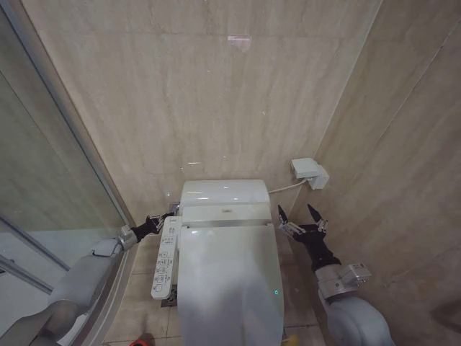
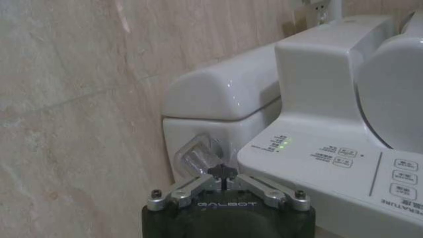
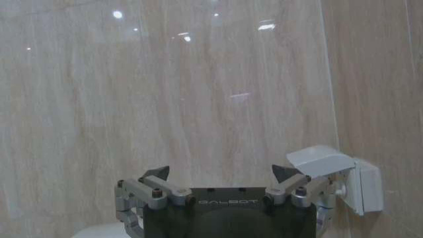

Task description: Open the toilet lid, clean the toilet bowl with a toilet brush, close the toilet lid, and flush.

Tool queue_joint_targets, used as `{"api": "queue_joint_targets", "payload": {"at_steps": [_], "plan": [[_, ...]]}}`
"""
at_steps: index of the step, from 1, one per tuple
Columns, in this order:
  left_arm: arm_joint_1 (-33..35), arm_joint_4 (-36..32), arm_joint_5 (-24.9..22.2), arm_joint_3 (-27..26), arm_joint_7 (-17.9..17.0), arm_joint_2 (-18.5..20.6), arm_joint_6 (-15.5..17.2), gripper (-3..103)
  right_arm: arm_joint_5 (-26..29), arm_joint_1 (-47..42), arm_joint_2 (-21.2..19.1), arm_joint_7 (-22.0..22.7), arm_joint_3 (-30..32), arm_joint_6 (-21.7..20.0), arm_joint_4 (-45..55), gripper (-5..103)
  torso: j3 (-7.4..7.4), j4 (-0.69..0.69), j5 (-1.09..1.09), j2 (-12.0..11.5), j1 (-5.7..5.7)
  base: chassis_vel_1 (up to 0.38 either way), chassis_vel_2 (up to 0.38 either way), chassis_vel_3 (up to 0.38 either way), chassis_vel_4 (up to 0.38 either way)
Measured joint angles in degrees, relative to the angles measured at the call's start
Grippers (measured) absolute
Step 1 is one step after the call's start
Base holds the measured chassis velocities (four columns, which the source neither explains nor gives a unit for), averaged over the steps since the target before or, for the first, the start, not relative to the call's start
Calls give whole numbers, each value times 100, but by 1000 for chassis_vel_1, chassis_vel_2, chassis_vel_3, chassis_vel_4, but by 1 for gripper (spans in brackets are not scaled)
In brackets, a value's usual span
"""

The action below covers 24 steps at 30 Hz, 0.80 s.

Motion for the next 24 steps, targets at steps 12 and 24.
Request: {"api": "queue_joint_targets", "payload": {"at_steps": [12,24], "plan": [[44,-21,15,-80,4,-5,-1,0,0,0,0,0,0,0,0,100,0,-1,0,0,0,0,0,0,0],[223,-168,143,-283,-135,-4,41,0,0,0,0,0,0,0,0,100,0,-1,1,0,0,0,0,0,0]]}}
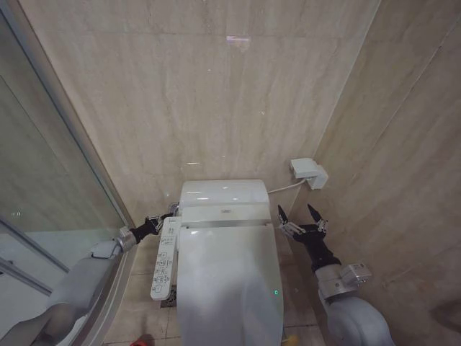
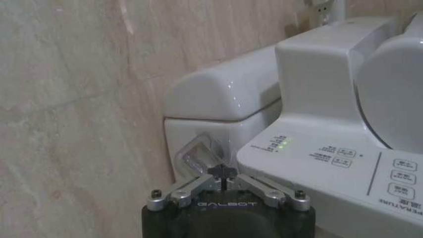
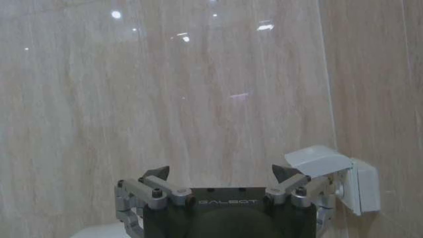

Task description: Open the toilet lid, clean the toilet bowl with a toilet brush, close the toilet lid, and flush.

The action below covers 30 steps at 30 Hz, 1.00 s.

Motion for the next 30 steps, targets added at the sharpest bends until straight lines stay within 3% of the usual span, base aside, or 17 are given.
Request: {"api": "queue_joint_targets", "payload": {"at_steps": [1,4,5,9,10,13,18,22,23,26,29,30], "plan": [[0,0,0,0,0,0,0,0,0,0,0,0,0,0,0,100,0,0,0,0,0,0,0,0,0],[329,-333,49,-197,-545,24,255,0,0,0,0,0,0,0,0,100,0,-2,-4,0,0,0,0,0,0],[329,-333,49,-197,-545,24,255,0,0,0,0,0,0,0,0,100,0,-2,-4,0,0,0,0,0,0],[803,-845,333,-781,-1163,172,431,0,0,0,0,1,0,0,0,100,0,0,-1,0,-1,0,0,0,0],[803,-845,333,-781,-1163,172,431,0,0,0,0,1,0,0,0,100,0,0,-1,0,-1,0,0,0,0],[1253,-1319,162,-1097,-1709,311,491,0,0,0,0,0,0,0,0,100,0,2,-2,0,-1,0,0,0,0],[1651,-1866,-39,-1349,-2223,369,573,0,0,0,0,0,0,0,0,100,0,2,-2,0,-1,0,0,0,0],[2074,-2892,-164,-1751,-3209,296,776,0,0,-1,0,0,0,0,0,100,0,1,0,0,-1,0,0,0,0],[2074,-2892,-164,-1751,-3209,296,776,0,0,-1,0,0,0,0,0,100,0,1,0,0,-1,0,0,0,0],[2399,-3847,-418,-1978,-3931,176,1166,0,0,0,0,0,0,0,0,100,0,-1,1,0,-1,0,0,0,0],[2578,-4329,-497,-2137,-4113,87,1372,0,0,0,0,0,0,0,0,100,0,0,0,0,-1,0,0,0,0],[2651,-4521,-517,-2194,-4174,47,1444,14,0,0,0,-1,0,0,0,100,0,0,-1,0,-1,0,0,0,0]]}}
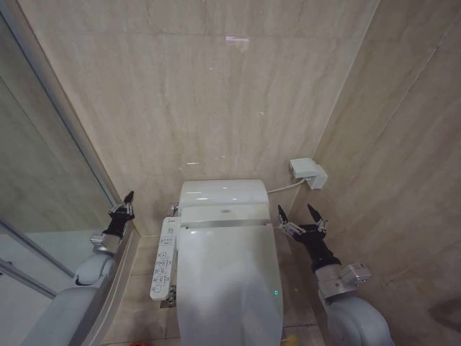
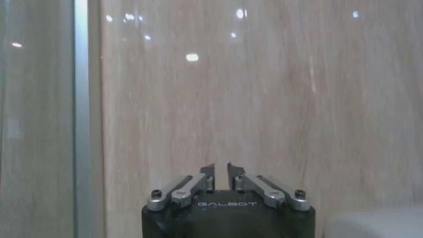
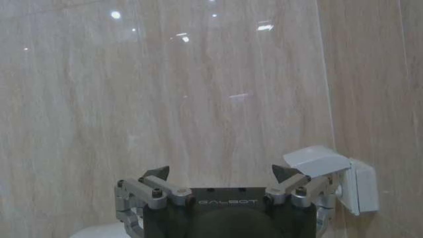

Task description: Open the toilet lid, clean the toilet bowl with a toilet brush, close the toilet lid, and flush.

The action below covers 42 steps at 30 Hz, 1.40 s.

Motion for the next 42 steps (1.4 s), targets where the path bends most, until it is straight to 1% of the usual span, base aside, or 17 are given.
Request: {"api": "queue_joint_targets", "payload": {"at_steps": [1,2,5,7,8,10,13,14,15,19,21,22,24,29,30,36,42], "plan": [[78,-169,-10,-59,-53,-34,68,14,0,0,0,1,0,0,0,100,0,0,1,0,0,0,0,0,0],[78,-169,-10,-59,-53,-34,68,14,0,0,0,1,0,0,0,100,0,0,1,0,0,0,0,0,0],[339,-631,-36,-235,-185,-144,256,14,0,0,0,1,0,0,0,100,0,1,0,0,0,0,0,0,0],[413,-731,-39,-296,-213,-164,299,14,0,0,0,0,0,0,0,100,0,0,0,0,0,0,0,0,0],[502,-844,-40,-373,-233,-182,333,35,0,0,0,0,0,0,0,100,0,1,0,0,0,0,0,0,0],[564,-911,-40,-425,-242,-190,349,35,0,0,0,0,0,0,0,100,0,1,0,0,0,0,0,0,0],[733,-1132,-84,-673,-256,-266,463,35,0,0,0,0,0,0,0,100,0,2,0,0,0,0,0,0,0],[765,-1224,-136,-809,-256,-344,541,62,0,0,0,1,0,0,0,100,0,2,-1,0,0,0,0,0,0],[765,-1224,-136,-809,-256,-344,541,62,0,0,0,1,0,0,0,100,0,2,-1,0,0,0,0,0,0],[894,-1587,-300,-1191,-376,-654,804,62,0,0,0,1,0,0,0,100,0,0,0,0,0,0,0,0,0],[992,-1690,-323,-1231,-419,-705,850,62,0,0,0,1,0,0,0,100,0,0,1,0,0,0,0,0,0],[1117,-1789,-331,-1259,-438,-752,878,89,0,0,0,1,0,0,0,100,0,0,1,0,0,0,0,0,0],[1380,-1961,-307,-1303,-442,-870,894,89,0,0,0,1,0,0,0,100,0,2,-1,0,0,0,0,0,0],[1676,-2197,-233,-1268,-466,-1067,899,89,0,0,0,0,0,0,0,100,0,2,-1,0,0,0,0,0,0],[1767,-2291,-187,-1239,-470,-1135,903,100,0,0,0,0,0,0,0,100,0,2,-1,0,0,0,0,0,0],[2210,-2821,-2,-1167,-480,-1323,903,100,0,0,0,0,0,0,0,100,0,0,1,0,0,0,0,0,0],[2542,-3116,129,-1188,-495,-1448,861,100,0,0,0,1,0,0,0,100,0,1,0,0,0,0,0,0,0]]}}
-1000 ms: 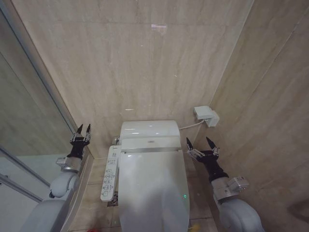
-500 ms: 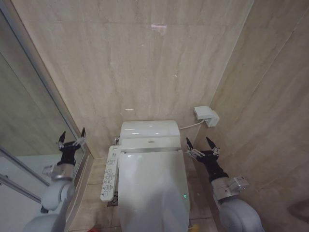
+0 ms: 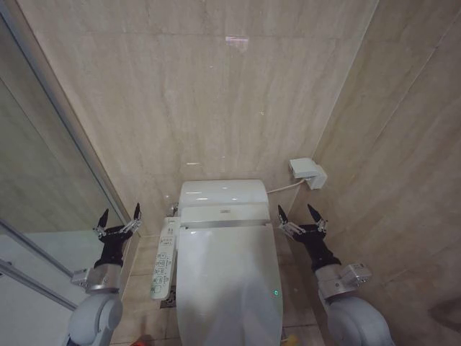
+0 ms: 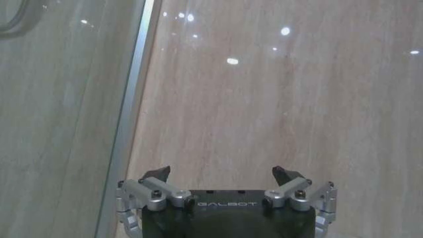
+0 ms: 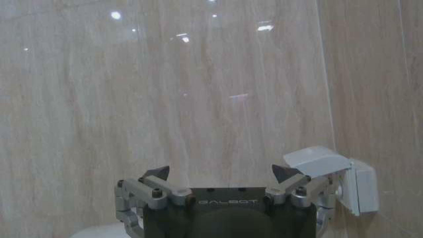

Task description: Open the toilet lid, clean the toilet bowl with a toilet brush, close the toilet lid, and flush.

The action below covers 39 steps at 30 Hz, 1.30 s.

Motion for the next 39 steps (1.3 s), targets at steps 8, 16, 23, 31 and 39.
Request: {"api": "queue_joint_targets", "payload": {"at_steps": [8,16,23,31,39], "plan": [[457,-276,136,-117,22,-74,-122,100,0,0,0,0,0,0,0,100,0,0,0,0,0,0,0,0,0],[737,-293,179,-264,21,-165,-233,100,0,0,0,0,0,0,0,100,0,0,-1,0,0,0,0,0,0],[1037,-481,200,-205,-14,-399,-25,100,0,0,0,0,0,0,0,100,0,0,-1,0,0,0,0,0,0],[1210,-577,341,-285,163,-443,27,100,0,0,0,0,0,0,0,100,0,0,0,0,0,0,0,0,0],[1286,-571,733,-331,124,-485,20,100,0,0,0,0,0,0,0,100,1,1,-1,-1,0,0,0,0,0]]}}
